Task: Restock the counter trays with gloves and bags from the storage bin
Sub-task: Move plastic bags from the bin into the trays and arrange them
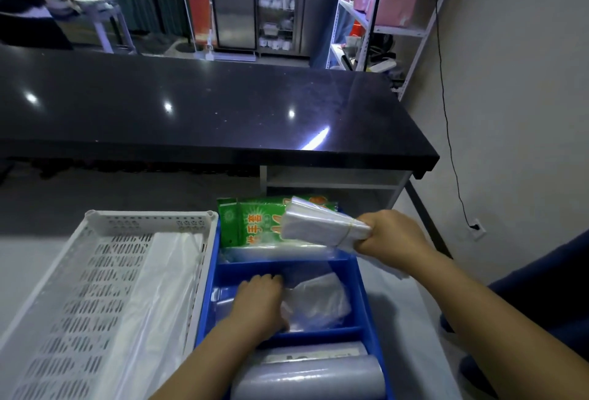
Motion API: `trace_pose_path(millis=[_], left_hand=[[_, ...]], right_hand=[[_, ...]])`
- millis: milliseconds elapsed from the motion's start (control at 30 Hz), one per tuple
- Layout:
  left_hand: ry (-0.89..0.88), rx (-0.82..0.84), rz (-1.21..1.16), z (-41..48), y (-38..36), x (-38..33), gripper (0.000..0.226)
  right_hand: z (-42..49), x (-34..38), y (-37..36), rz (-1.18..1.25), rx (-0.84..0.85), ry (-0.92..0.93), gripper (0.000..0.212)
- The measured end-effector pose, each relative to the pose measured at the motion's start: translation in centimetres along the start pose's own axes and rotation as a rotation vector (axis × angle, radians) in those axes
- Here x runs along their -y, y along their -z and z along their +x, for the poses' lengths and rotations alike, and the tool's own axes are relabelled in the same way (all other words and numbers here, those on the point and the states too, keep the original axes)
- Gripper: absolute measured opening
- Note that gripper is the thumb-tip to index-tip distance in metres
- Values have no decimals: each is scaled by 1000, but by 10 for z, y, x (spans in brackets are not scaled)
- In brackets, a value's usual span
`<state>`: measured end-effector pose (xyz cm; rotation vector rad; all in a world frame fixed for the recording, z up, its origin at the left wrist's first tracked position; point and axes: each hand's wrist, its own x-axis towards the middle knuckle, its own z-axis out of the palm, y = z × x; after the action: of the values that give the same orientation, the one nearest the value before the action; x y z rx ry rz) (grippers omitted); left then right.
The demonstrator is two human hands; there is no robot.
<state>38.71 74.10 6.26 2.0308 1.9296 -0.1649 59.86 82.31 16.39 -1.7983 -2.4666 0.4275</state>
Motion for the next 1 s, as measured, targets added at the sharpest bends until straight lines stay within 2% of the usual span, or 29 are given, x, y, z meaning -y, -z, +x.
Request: trace_pose_path(millis=[133, 333, 433, 600, 733, 800, 867, 1000], left_hand=[[-41, 23, -1, 0, 8, 3, 43], [-60, 164, -272, -6, 14, 5, 28], [-129, 53, -191, -12, 14, 5, 32], [-233, -243, -59, -39, 30, 4, 19], [-326, -449, 28, -76, 62, 9, 25], [-283, -511, 69, -90, 79, 18, 29], [-199, -530, 105, -101, 95, 35, 30], [46, -567, 100, -125, 115, 77, 28]], right_hand=[[4, -2, -2, 47, -11, -2, 15], [10, 5, -2, 176, -36, 37, 10], [12, 14, 1, 209, -32, 89, 9], [19, 32, -9, 201, -37, 135, 14], [22, 43, -25, 151, 64, 162, 18], [23, 47, -32, 29, 105, 211, 9], [23, 53, -38, -47, 150, 234, 9], [21, 63, -47, -148, 209, 306, 8]])
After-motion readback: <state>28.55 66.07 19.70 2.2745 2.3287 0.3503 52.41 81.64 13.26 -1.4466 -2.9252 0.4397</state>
